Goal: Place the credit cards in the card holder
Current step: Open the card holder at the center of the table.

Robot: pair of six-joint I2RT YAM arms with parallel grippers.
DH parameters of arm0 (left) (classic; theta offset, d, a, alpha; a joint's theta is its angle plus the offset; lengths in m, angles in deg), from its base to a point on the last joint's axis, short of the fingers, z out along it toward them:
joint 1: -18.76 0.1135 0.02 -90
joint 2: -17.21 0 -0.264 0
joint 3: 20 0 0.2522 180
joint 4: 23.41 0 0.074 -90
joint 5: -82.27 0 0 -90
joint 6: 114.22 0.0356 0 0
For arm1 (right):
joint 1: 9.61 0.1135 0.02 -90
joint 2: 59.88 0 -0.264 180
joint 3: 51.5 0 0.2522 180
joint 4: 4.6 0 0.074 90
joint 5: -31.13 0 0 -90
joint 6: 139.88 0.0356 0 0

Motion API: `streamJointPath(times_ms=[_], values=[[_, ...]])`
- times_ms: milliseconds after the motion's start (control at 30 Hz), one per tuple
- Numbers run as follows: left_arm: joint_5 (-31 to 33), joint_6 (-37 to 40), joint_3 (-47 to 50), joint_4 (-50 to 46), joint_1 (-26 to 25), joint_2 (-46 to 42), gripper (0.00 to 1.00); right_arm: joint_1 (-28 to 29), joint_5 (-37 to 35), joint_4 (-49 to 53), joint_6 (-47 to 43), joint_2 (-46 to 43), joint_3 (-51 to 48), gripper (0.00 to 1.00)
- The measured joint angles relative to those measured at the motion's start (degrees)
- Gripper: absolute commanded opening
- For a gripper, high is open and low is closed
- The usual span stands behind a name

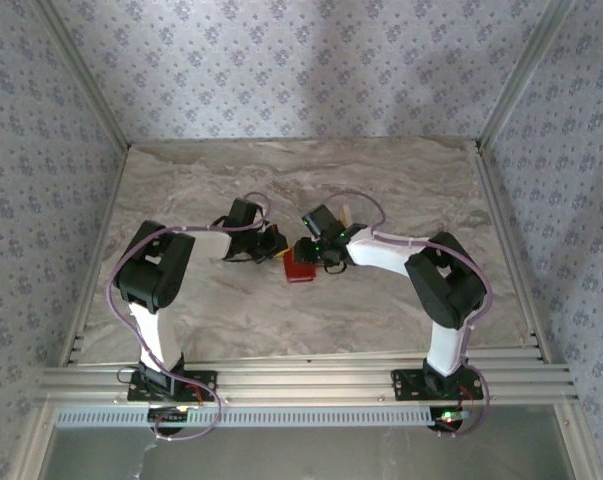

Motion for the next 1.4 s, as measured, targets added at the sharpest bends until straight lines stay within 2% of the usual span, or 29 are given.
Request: streamJointPath(times_ms=[867, 1233, 1400], values=[[0.0, -0.46, -0.11, 0.22, -0.26, 0.42, 0.0, -2.56, 6.88, -3.63, 2.97, 0.61, -1.92, 0.46], [0.07, -0.46, -0.11, 0.2, -0.26, 0.42, 0.0, -2.67, 7.39, -3.63, 3.74, 0.07, -2.1, 0.35], [0.44, -0.46, -0.17, 0.17, -0.42, 0.42, 0.0, -2.25, 5.64, -1.79, 3.06, -1.01, -0.72, 0.33]])
